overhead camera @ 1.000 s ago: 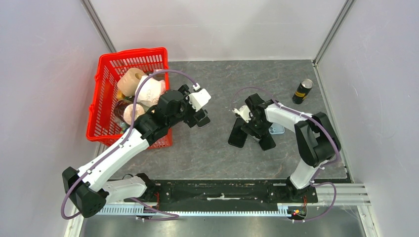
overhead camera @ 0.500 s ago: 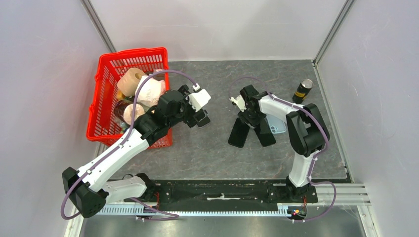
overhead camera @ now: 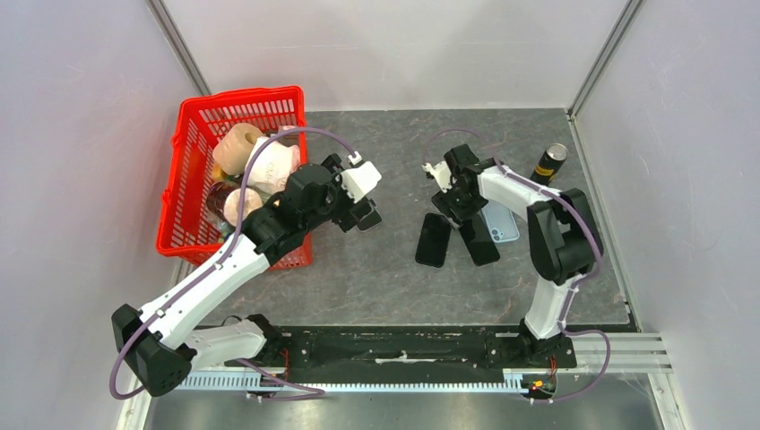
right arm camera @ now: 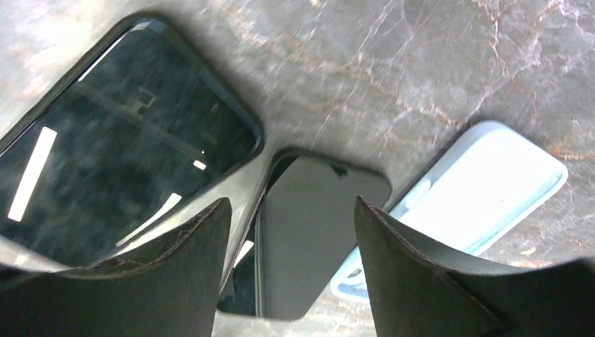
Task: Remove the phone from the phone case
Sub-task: Adjust the phone at the center of the board.
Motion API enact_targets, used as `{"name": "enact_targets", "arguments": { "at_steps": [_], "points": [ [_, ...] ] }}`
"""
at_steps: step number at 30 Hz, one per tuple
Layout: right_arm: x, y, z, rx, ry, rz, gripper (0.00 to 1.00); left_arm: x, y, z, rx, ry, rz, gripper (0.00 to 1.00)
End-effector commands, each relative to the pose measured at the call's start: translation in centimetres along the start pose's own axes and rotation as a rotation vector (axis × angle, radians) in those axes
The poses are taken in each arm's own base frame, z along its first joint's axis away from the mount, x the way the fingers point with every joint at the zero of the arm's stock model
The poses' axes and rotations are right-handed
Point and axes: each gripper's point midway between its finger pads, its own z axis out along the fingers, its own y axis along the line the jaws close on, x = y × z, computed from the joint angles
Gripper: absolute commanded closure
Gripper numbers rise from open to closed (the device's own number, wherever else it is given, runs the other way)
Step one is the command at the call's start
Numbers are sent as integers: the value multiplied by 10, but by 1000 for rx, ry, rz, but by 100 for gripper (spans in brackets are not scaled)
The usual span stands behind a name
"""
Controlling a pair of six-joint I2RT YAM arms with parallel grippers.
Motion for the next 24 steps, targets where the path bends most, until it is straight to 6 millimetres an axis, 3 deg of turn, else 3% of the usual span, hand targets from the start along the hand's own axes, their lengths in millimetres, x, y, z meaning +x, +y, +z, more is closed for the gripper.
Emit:
{"name": "enact_targets", "arguments": {
  "at_steps": [1, 4, 9, 13, 17, 24],
  "points": [
    [0, 18, -55, -84, -107, -74, 26, -12, 9, -7, -36, -52, 16, 7],
    [29, 22, -70, -85, -75, -161, 24, -12, 9, -7, -34, -54, 13, 7],
    [86, 22, -70, -61, 28, -324, 23, -15, 9, -7, -31, -61, 4, 7],
    [114, 27, -65, -72, 49, -411, 22, -14, 8, -7, -27, -59, 4, 7],
    [123, 22, -57, -25, 49, -447, 22, -13, 8, -6, -28, -54, 4, 7],
    [112, 6, -36, 78, 5, -462, 22, -11, 7, -5, -24, -46, 9, 7]
  ]
}}
